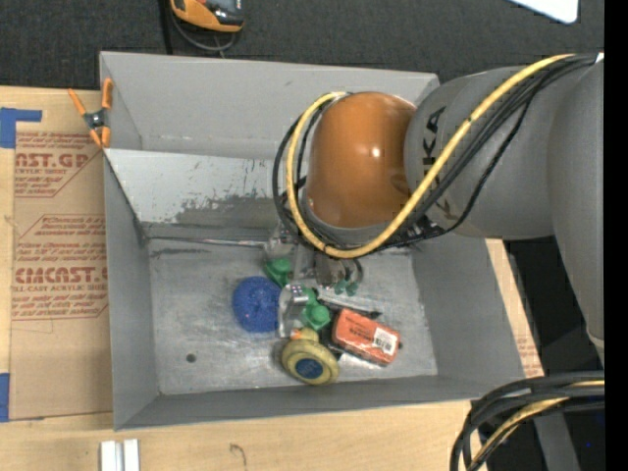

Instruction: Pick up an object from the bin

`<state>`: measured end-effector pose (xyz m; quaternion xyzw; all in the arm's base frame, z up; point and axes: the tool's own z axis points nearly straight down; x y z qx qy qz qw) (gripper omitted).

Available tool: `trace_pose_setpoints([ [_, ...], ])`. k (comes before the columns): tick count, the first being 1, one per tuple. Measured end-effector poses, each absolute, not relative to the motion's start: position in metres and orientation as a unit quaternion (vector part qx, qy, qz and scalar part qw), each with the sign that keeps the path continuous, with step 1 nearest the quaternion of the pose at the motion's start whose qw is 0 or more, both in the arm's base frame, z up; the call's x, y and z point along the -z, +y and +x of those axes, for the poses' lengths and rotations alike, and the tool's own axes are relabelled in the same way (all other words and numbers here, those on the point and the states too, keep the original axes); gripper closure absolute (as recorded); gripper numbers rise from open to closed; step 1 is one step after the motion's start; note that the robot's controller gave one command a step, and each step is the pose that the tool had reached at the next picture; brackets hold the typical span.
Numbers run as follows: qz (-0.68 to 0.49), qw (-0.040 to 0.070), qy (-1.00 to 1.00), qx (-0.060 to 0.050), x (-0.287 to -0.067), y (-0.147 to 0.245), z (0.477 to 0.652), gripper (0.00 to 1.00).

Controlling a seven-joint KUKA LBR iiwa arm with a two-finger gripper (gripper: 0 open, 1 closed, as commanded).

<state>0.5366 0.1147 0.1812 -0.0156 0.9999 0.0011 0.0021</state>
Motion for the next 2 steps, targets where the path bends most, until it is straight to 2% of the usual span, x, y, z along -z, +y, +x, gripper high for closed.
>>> trace_pose_setpoints([
  [1, -0.012, -0.002, 1.000, 0.000, -0.169, 0.107, 0.555, 0.00],
  [2, -0.139, 0.003, 0.990, 0.000, -0.137, 0.117, 0.570, 0.00],
])
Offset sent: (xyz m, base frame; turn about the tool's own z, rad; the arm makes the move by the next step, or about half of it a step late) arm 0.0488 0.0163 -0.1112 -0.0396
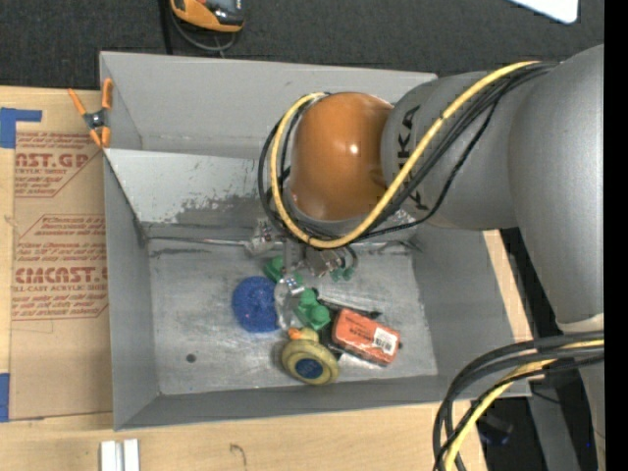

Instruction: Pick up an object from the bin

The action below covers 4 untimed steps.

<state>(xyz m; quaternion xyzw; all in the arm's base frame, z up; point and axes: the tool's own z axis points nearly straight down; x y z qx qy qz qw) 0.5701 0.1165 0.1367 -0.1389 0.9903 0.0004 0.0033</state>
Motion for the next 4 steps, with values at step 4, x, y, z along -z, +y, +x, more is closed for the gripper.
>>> trace_pose_setpoints([
  [4, 0.016, 0.001, 1.000, -0.001, -0.183, 0.104, 0.552, 1.00],
])
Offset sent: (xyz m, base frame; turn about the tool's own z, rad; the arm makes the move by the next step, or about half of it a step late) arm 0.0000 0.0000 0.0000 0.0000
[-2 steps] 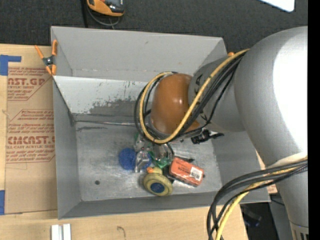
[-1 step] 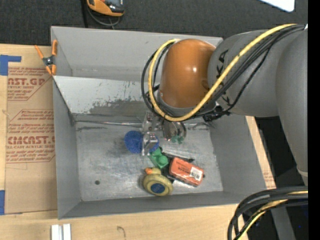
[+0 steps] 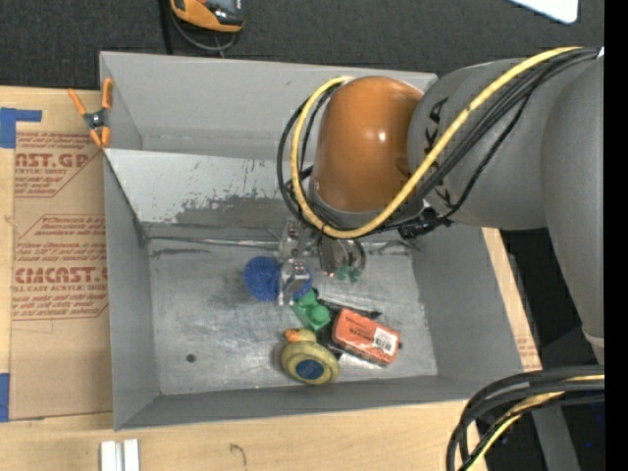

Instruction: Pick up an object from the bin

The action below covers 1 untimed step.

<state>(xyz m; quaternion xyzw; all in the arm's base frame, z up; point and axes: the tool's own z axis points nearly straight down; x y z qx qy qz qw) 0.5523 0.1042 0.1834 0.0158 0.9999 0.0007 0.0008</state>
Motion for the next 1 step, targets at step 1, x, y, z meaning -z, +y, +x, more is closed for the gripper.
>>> trace_pose_setpoints([
  [1, -0.009, 0.001, 1.000, 0.000, -0.2479, 0.1001, 0.5554, 1.00],
])
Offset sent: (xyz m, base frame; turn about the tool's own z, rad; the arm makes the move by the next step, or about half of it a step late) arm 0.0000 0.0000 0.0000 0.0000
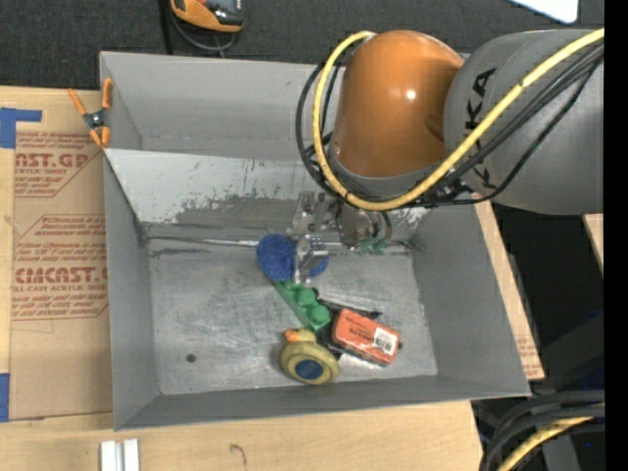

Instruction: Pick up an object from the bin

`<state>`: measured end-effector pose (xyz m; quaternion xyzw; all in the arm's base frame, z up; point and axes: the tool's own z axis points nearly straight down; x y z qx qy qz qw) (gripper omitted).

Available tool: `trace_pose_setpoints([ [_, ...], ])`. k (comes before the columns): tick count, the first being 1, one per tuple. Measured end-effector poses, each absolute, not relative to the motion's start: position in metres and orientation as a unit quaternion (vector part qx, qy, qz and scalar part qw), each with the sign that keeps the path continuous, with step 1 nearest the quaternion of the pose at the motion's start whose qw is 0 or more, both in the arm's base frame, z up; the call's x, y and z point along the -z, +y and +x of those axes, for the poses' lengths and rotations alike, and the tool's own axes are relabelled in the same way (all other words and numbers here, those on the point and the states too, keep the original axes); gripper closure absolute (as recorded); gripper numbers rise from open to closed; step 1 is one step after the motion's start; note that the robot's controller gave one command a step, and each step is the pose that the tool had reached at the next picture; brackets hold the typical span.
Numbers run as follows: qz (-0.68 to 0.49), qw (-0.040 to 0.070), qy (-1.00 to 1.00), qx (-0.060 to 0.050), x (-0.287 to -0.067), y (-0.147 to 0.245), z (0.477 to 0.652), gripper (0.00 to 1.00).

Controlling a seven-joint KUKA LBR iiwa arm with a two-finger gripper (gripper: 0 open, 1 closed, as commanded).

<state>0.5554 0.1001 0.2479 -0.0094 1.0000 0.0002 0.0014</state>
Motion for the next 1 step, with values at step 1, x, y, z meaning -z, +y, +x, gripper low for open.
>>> trace_pose_setpoints([
  [1, -0.009, 0.001, 1.000, 0.000, -0.2479, 0.1001, 0.5554, 1.00],
])
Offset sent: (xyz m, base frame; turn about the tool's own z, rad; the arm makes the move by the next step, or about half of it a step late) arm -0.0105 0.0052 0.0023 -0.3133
